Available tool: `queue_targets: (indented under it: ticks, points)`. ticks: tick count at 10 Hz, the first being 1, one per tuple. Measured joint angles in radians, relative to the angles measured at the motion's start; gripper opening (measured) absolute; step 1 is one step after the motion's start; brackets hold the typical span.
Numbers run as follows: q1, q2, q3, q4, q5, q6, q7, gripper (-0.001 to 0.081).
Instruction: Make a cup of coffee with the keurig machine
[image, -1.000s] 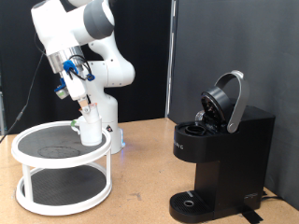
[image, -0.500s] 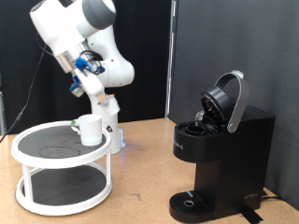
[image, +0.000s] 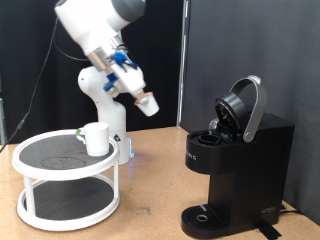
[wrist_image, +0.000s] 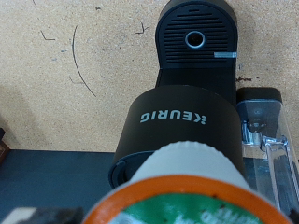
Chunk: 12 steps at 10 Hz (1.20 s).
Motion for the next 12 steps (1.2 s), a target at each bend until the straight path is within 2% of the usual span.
queue_targets:
  ticks: [1,3,5,9,12]
  points:
    - [0.000,0.000,-0.002,-0.001,0.001,0.000,-0.003,0.0379]
    - [0.008,0.000,-0.002,0.005,0.100,0.001,-0.049,0.0379]
    - [0.040,0.013,0.012,0.033,0.166,0.001,-0.088,0.0379]
    - [0.103,0.045,0.072,0.096,0.176,-0.011,-0.098,0.0379]
    - [0.121,0.047,0.114,0.101,0.176,0.008,-0.091,0.0379]
